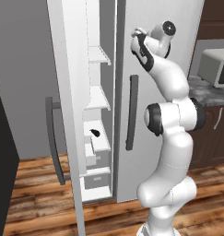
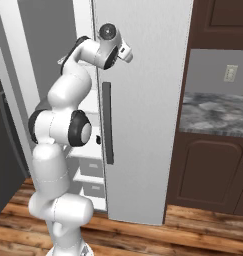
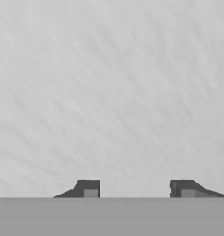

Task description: Pick up the frozen steak from the freezer, place it on any shelf in the fridge, and close the fridge and freezer doors when done.

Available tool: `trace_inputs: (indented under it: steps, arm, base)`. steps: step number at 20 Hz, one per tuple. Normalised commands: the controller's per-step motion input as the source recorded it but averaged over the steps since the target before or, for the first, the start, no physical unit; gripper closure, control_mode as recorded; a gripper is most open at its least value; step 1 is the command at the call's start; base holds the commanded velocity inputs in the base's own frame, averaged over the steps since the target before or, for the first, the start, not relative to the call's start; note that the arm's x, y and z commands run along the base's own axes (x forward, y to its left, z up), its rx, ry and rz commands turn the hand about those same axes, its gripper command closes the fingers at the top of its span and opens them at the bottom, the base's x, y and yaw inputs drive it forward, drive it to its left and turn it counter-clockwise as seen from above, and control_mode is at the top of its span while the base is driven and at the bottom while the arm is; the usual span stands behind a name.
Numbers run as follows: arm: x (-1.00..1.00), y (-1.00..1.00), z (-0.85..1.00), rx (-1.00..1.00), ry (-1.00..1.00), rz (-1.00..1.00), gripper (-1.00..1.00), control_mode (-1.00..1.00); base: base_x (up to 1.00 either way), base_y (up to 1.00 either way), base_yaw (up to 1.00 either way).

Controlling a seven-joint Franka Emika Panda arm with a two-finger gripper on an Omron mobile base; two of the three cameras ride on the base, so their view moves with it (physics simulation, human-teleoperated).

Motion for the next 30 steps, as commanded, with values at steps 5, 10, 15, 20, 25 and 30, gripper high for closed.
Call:
trace_inputs:
  steps: [5, 10, 15, 20, 25, 30]
  arm:
    - [-0.83, 0.03, 0.0, 0.0, -0.19, -0.03, -1.0, -1.0]
    - [-0.86, 0.1, 0.0, 0.0, -0.25, 0.0, -1.0, -1.0]
    - [-0.47, 0.01, -0.13, -0.01, 0.0, 0.0, -1.0, -1.0]
    - [-1.0, 0.17, 0.02, -0.05, -0.22, 0.0, -1.0, -1.0]
    - [-1.0, 0.51, 0.21, -0.19, -0.14, 0.0, -1.0, -1.0]
    - [-1.0, 0.56, 0.33, -0.3, -0.06, 0.0, -1.0, -1.0]
  base:
    - [0.0, 0.0, 0.0]
    - [0.0, 0.0, 0.0]
    - [0.0, 0.0, 0.0]
    - [0.0, 0.0, 0.0]
    - [0.0, 0.0, 0.0]
    - [0.0, 0.0, 0.0]
